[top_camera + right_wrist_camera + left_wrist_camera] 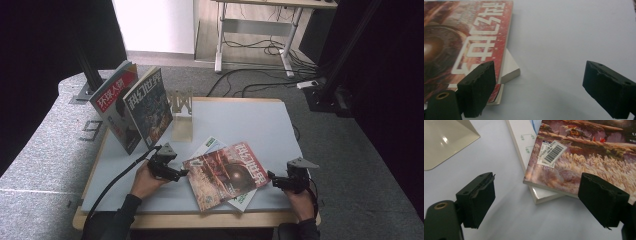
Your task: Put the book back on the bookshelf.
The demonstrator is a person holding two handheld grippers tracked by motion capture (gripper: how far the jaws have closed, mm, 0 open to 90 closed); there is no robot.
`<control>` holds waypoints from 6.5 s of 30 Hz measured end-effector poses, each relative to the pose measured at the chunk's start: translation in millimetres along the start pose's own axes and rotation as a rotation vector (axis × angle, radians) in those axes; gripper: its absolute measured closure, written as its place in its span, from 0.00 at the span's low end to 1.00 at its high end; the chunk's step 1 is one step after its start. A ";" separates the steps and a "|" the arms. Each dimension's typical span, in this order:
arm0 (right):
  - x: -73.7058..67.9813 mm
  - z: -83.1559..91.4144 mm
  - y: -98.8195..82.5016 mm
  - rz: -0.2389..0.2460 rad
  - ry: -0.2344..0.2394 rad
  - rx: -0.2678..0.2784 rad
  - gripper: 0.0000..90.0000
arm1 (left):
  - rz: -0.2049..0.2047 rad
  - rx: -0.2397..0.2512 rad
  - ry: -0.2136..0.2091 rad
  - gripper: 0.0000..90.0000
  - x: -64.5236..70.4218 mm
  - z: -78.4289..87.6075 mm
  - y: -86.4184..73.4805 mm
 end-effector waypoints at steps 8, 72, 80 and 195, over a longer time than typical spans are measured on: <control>-11.9 -0.6 -2.9 0.031 0.028 -0.019 0.12 | -0.020 -0.001 -0.016 0.22 3.8 -7.3 6.4; -17.6 -20.8 0.3 0.047 0.068 -0.056 0.13 | 0.035 -0.035 -0.072 0.29 27.0 1.6 -12.3; -15.5 -31.6 8.9 0.056 0.063 -0.055 0.14 | 0.033 -0.052 -0.082 0.31 31.4 5.7 -19.9; -27.7 -84.9 69.9 0.005 0.183 -0.128 0.80 | -0.091 -0.016 -0.132 0.43 68.4 10.6 -45.8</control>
Point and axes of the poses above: each handheld gripper's, and its own axes: z roughly backward along the jaws, y roughly out of its top, x roughly to its right, the point moved 6 cm from there along -z, roughly forward along the jaws, and after that the axes turned 1 degree about -y, right-handed, at the moved point
